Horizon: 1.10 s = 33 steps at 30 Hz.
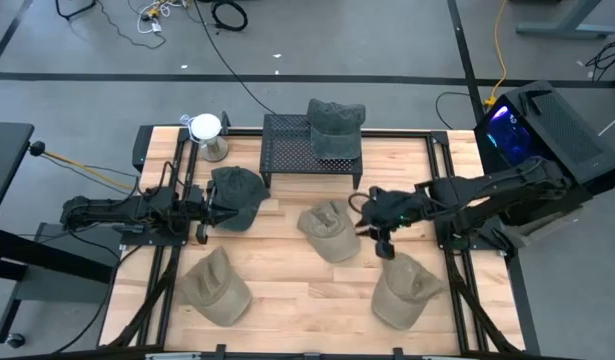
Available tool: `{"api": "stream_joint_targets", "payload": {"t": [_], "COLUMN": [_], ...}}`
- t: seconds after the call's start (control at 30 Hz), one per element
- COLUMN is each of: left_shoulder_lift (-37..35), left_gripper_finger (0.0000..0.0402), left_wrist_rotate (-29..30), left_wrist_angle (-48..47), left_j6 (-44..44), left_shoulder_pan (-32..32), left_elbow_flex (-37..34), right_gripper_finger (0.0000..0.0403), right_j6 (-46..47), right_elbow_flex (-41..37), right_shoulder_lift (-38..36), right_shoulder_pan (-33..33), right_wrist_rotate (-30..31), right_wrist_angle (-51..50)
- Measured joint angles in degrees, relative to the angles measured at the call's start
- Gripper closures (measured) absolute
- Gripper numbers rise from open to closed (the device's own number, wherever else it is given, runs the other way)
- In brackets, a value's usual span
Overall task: Pick & Place hat
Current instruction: Move the bottom right brown cap to the right side of the bottom left brown cap
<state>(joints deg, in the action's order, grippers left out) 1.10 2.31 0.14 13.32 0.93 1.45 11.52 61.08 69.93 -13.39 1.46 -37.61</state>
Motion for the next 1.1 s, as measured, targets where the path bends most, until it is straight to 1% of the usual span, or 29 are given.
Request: {"api": "stream_joint_targets", "payload": {"t": [0.17,0.3,0.47,0.6,0.83,0.97,1.1], "left_shoulder_lift": [0.0,0.0,0.0,0.0,0.0,0.0,0.0], "left_gripper_finger": [0.0362,0.0362,0.0362,0.0362,0.0362,0.0362,0.0362], "left_wrist_rotate": [-0.02,-0.02,-0.01,0.0,0.0,-0.02,-0.02], "left_wrist_angle": [0.0,0.0,-0.01,-0.02,0.0,-0.01,0.0], "left_j6": [0.0,0.0,0.01,0.0,0.01,0.0,0.0], "left_shoulder_pan": [-0.02,-0.02,-0.01,0.0,0.0,-0.01,-0.02], "left_elbow_flex": [0.02,0.0,0.01,0.02,0.01,0.01,0.0], "right_gripper_finger": [0.0303,0.0303,0.0297,0.0278,0.0229,0.0209,0.02], "right_j6": [-3.82,-7.24,-8.67,-13.21,-20.6,-20.81,-20.99], "right_elbow_flex": [0.0,0.0,0.0,0.0,0.0,0.0,0.02], "right_shoulder_lift": [0.0,0.0,0.02,0.02,0.54,2.2,3.81], "right_shoulder_pan": [-5.3,-9.15,-13.83,-16.79,-20.88,-22.3,-23.28], "right_wrist_rotate": [-4.54,-5.24,-5.51,-5.51,-5.42,-5.39,-5.34], "right_wrist_angle": [-0.14,-1.49,-5.87,-9.73,-17.17,-18.88,-18.71]}}
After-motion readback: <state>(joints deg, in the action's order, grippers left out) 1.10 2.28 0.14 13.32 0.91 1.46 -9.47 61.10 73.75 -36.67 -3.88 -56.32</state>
